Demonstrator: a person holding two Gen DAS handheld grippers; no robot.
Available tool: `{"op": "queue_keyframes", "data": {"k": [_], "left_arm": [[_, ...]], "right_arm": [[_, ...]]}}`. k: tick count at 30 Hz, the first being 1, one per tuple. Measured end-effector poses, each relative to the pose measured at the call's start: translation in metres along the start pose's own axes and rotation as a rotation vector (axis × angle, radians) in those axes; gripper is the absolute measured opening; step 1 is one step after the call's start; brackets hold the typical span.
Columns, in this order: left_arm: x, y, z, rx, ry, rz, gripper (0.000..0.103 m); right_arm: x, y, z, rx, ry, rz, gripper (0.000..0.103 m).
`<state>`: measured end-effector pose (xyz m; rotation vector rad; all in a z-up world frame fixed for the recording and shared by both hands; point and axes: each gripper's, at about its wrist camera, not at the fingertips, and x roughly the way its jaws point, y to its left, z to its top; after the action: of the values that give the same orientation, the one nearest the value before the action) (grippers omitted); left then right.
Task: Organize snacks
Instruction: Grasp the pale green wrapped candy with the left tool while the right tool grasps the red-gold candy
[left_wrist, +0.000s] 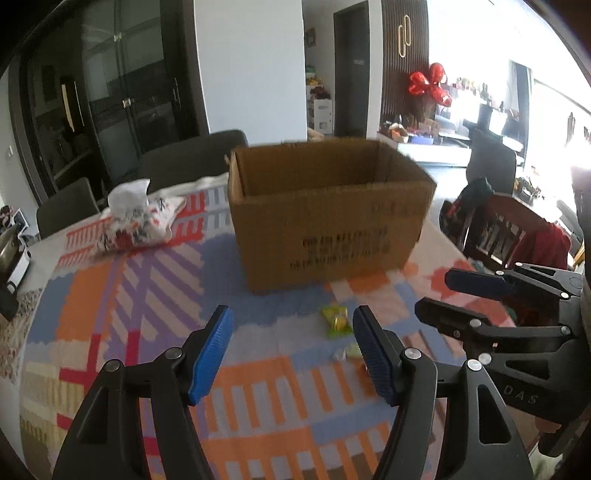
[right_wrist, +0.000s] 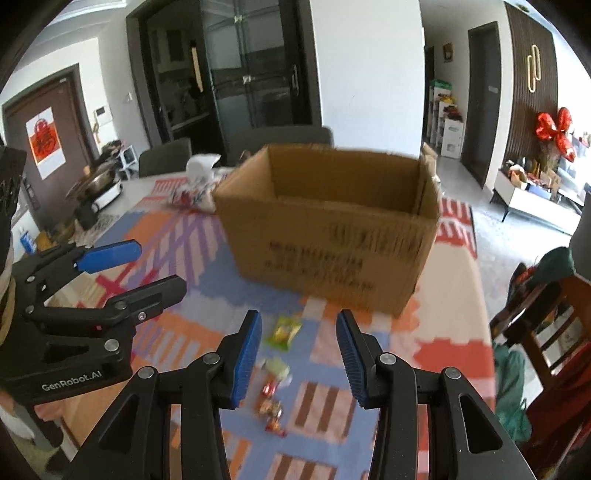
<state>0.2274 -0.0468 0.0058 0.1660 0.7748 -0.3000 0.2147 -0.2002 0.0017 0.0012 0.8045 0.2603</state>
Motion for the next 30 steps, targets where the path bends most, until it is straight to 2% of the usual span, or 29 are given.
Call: {"op": "queue_keyframes", "data": {"k": [10,17,25,29,30], "left_arm": [[0.023,0.002,-0.049,-0.001,0.099,-0.015,0.066],[0.043,0.003,-0.067,-0.004,0.170,-0.041,0.066],[0.057,0.000,-0.071,-0.003,0.194,-0.080,0.066],[0.062,-0.003,-0.072,0.012,0.204,-0.089,0.066],[0.063,-0.004,-0.072,0.014,0.204,-0.089,0.066]], "right_arm": [[0.033,0.015,-0.052,0.015,0.137,0.034,0.043],[0.062,0.018,-0.069,0.019,0.214,0.045,0.042],[0.080,0.019,-0.075,0.020,0.245,0.041,0.035],[0.083,0.020,-0.077,0.021,0.251,0.054,0.025],[0.082,0.019,-0.078,0.016,0.247,0.053,0.025]]}}
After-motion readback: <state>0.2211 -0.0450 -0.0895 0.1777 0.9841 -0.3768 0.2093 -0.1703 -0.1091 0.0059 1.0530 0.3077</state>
